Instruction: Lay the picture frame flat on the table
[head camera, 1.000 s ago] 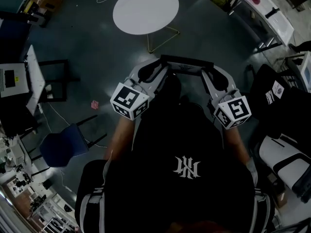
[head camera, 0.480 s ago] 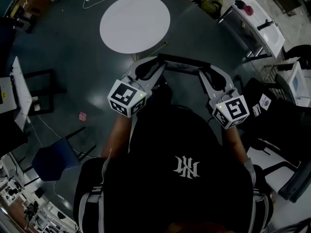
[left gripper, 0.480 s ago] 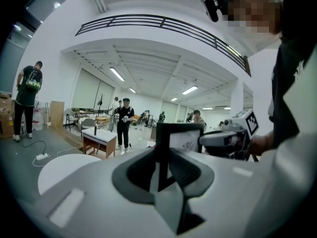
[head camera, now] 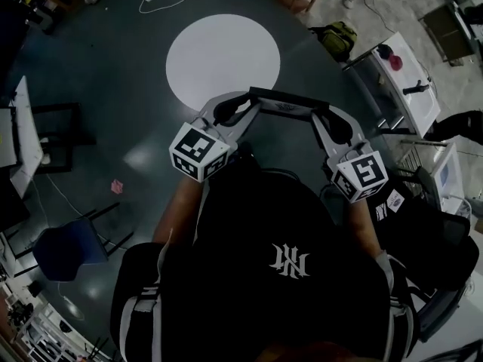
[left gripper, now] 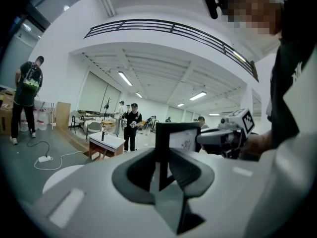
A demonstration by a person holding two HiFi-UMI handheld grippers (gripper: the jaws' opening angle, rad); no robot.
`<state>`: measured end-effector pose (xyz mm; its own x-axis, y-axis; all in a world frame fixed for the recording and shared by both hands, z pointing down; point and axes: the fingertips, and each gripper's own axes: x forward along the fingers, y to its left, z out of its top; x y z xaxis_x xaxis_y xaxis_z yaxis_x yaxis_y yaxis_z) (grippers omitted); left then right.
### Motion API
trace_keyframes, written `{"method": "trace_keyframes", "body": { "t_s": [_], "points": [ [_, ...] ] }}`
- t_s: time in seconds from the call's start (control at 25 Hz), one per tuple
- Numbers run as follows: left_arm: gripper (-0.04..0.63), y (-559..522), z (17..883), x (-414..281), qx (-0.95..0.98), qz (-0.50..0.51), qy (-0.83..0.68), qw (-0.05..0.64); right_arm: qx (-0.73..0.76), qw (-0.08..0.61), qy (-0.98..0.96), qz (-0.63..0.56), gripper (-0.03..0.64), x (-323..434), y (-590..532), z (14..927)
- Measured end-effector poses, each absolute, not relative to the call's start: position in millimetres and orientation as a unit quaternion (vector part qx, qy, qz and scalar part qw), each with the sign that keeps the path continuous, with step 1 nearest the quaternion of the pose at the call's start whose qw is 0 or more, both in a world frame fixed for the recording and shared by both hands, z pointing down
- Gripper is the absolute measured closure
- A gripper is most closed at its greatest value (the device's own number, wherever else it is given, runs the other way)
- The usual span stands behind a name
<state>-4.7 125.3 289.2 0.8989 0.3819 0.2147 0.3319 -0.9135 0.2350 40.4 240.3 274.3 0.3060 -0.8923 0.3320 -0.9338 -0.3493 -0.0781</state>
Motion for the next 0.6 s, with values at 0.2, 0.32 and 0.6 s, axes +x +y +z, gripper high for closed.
{"method": "trace_keyframes", "body": {
  "t_s": [0.2, 0.32, 0.6],
  "points": [
    [0.512, 87, 293, 14, 0.973, 0.127, 0.168, 0.09, 0.778, 0.085, -0.602, 0.157, 0.551, 63, 199, 278],
    [0.512, 60, 298, 11, 0.975, 0.128, 0.154, 0.098, 0.759, 0.096, -0.624, 0.156, 0.551, 63, 171, 280],
    [0.512, 39, 306, 30, 0.977, 0.14, 0.136, 0.089, 0.728, 0.109, -0.657, 0.162, 0.549, 86, 147, 289]
  ]
}}
